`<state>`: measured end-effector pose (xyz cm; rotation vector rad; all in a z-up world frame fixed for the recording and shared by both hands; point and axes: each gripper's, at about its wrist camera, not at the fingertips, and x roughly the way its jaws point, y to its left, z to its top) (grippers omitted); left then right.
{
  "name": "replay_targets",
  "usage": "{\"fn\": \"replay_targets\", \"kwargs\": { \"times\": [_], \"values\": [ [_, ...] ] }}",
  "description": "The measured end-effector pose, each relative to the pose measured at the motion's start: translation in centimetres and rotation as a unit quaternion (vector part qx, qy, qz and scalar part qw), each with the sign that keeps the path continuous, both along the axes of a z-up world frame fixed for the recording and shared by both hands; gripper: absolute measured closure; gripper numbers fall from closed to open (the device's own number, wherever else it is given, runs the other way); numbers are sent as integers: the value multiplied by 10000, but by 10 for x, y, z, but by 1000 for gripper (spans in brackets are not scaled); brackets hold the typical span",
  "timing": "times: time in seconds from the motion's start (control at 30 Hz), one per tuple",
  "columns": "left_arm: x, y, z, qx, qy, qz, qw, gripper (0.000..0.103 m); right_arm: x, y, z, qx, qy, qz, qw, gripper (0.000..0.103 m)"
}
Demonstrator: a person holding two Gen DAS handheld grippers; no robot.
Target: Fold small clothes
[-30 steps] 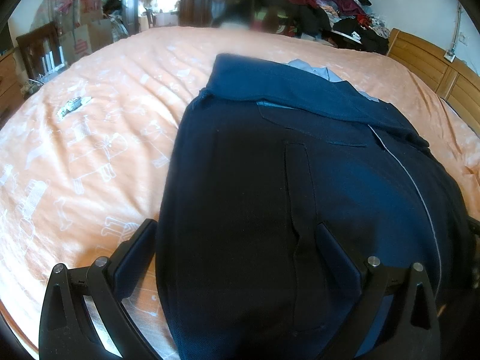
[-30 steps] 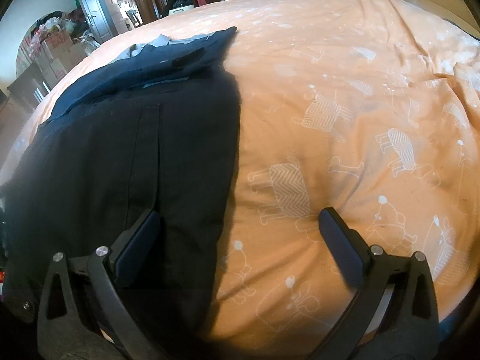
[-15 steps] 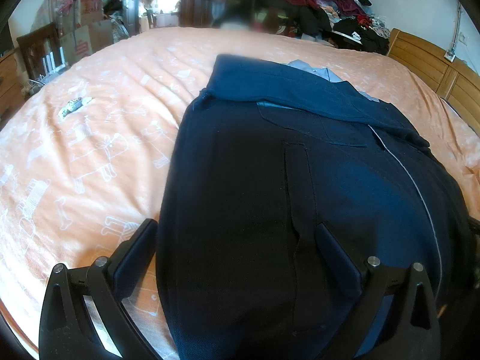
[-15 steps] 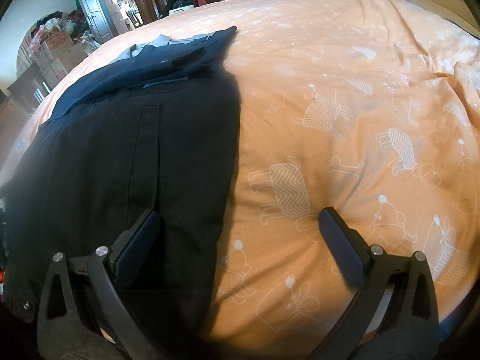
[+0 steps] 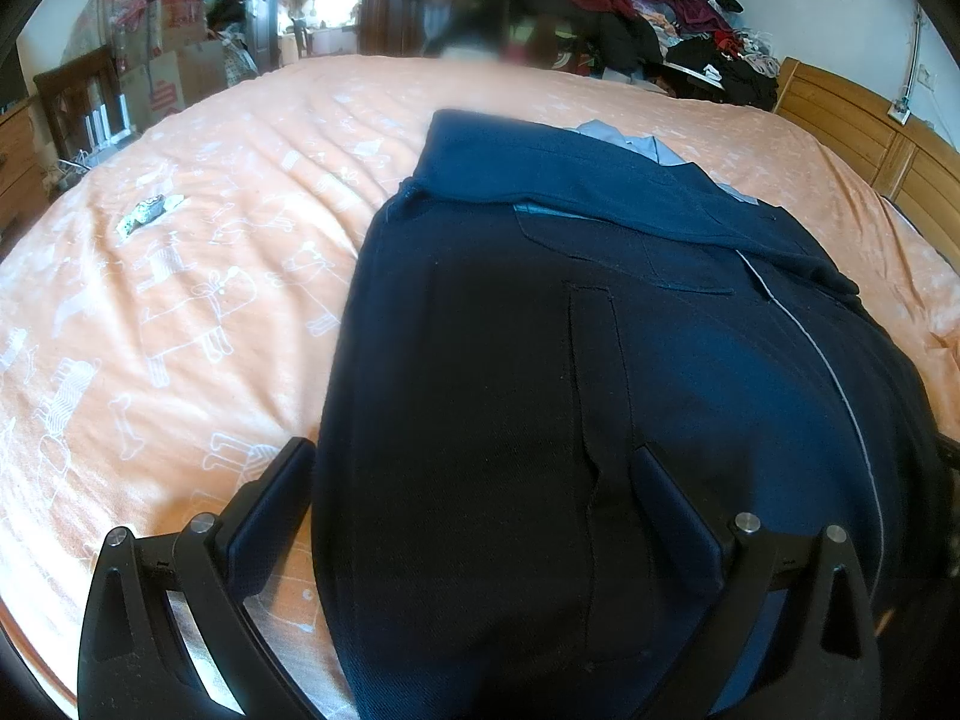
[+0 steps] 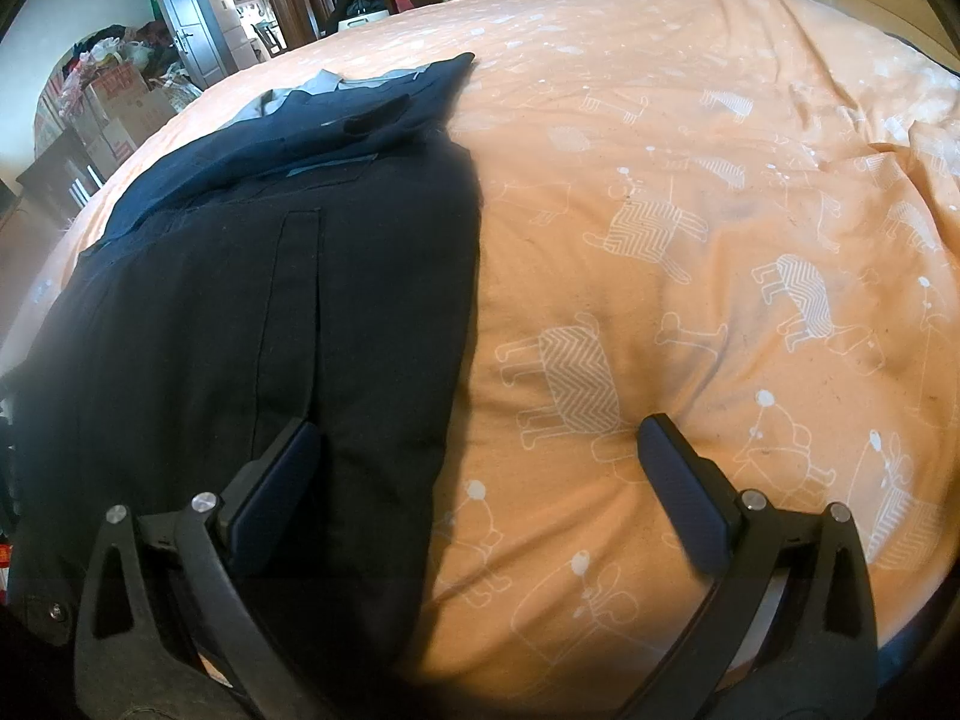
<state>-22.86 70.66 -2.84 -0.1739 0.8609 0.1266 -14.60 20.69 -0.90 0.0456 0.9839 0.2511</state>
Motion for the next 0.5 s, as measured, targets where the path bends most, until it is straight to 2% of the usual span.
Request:
{"fn": "replay_targets", "kwargs": {
  "times": [0.5],
  "values": [
    [-1, -1, 0, 1, -13, 2, 10000, 0, 1, 0, -1, 5, 0, 5, 10000, 0]
  ]
}}
